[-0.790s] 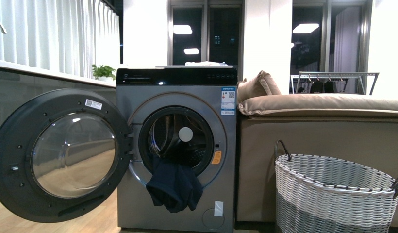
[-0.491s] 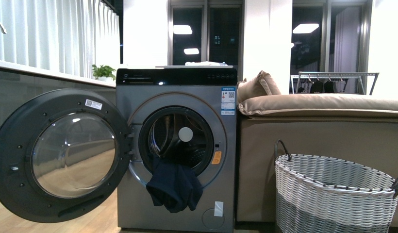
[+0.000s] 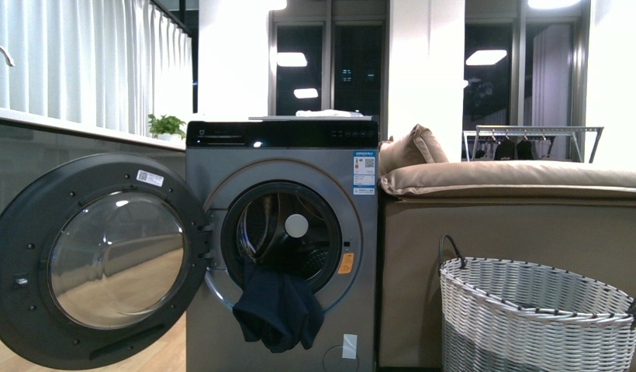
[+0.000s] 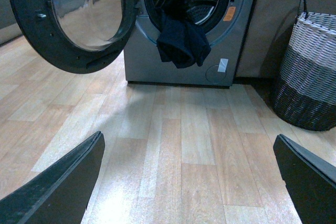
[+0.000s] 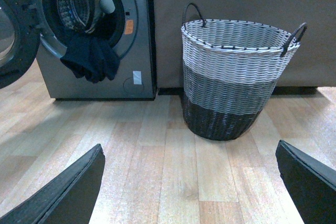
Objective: Collect clothes from washing machine
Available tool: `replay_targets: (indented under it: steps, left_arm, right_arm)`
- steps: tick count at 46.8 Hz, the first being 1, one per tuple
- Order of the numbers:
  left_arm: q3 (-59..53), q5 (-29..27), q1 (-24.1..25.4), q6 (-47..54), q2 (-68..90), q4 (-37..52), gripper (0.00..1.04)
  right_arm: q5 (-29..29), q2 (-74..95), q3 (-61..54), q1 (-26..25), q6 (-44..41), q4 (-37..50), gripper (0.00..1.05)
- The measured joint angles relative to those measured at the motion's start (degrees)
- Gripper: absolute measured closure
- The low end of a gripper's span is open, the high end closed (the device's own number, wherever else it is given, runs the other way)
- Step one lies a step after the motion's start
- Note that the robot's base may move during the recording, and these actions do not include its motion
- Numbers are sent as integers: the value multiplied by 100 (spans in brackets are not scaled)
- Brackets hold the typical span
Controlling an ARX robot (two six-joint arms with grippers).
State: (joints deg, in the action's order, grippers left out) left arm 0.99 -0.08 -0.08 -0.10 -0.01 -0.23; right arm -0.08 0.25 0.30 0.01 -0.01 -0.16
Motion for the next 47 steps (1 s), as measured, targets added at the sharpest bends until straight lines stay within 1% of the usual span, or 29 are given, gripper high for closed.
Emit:
replay_targets:
  steps: [47]
  left_arm:
    - [0,9,0,0,0,0,7]
  right_arm:
    - [0,0,0,0,0,0,8]
